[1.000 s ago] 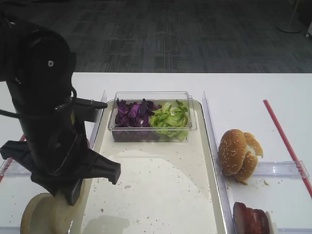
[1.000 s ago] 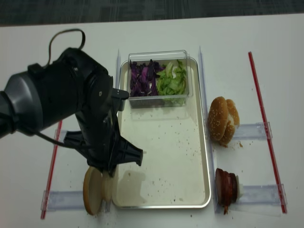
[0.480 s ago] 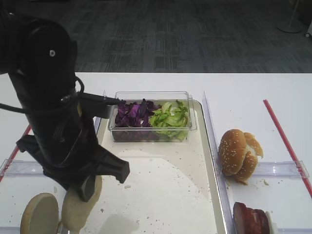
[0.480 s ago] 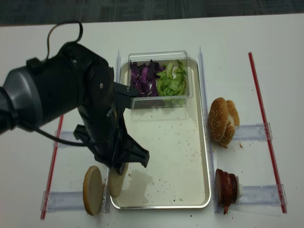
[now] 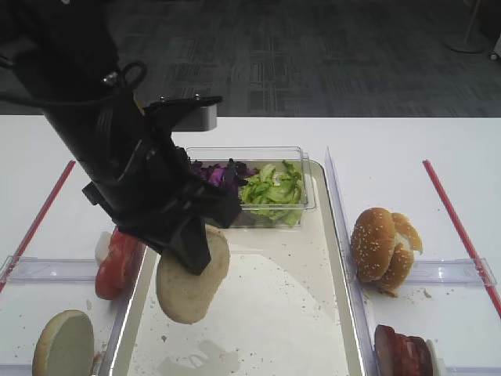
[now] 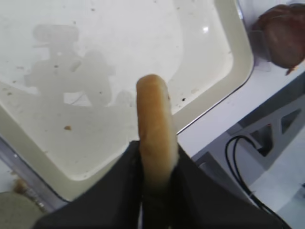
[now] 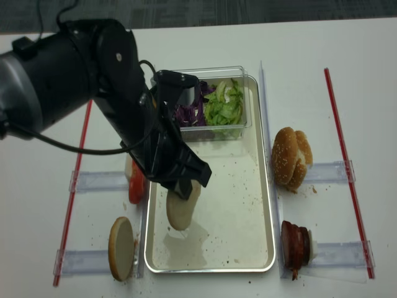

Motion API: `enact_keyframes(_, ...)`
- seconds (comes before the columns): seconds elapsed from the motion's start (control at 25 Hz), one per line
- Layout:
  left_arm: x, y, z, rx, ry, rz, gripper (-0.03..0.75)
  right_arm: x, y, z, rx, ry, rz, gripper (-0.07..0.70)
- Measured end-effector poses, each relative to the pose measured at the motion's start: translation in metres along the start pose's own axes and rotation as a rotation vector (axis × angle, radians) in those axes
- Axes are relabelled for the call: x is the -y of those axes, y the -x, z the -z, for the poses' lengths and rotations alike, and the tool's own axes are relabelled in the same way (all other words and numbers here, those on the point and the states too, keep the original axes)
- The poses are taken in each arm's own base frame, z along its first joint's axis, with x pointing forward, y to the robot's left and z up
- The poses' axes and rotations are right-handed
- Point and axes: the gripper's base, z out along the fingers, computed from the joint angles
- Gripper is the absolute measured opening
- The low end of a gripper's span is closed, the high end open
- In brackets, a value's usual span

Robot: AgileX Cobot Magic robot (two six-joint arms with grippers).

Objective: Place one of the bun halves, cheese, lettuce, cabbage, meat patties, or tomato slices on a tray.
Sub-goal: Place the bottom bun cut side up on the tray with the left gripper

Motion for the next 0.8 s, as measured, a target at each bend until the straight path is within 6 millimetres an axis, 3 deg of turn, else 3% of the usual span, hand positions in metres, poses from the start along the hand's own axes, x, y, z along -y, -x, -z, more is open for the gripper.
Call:
enact_keyframes(0.32,-0.016,0.01,0.009,0.04,-0.294,-0.033,0.096,0.0,0.0,0.0,0.0,0.0,0.0,0.676)
enact_keyframes(0.8,-0.044,0.029,-0.031,-0.011,-0.375,-0.051,0.096,0.0,0.0,0.0,0.0,0.0,0.0,0.676)
